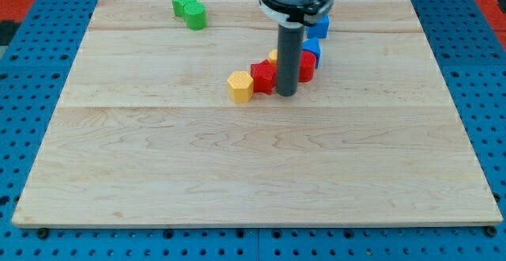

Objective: Push yellow star beside yellow hexagon with the help of red circle

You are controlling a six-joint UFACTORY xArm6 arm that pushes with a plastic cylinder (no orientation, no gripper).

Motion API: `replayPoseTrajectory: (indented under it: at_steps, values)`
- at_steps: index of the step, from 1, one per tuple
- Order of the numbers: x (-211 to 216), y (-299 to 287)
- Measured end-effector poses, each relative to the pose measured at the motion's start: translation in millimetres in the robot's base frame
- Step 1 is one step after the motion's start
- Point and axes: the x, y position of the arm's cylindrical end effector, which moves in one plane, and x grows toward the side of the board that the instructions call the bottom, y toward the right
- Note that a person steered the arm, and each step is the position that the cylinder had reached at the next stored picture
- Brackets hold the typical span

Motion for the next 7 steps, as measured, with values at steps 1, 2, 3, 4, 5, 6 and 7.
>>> replayPoseTrajectory:
  at_steps: [1, 2, 3, 4, 5, 6, 7]
  values:
    - [1.3, 44.8]
    - [-11.6, 84.9]
    - [-20.1, 97.5]
    - [-24.1, 73.8]
    - [-30.9, 37.5]
    - [-40.8, 4.8]
    - [-47.9, -15.9]
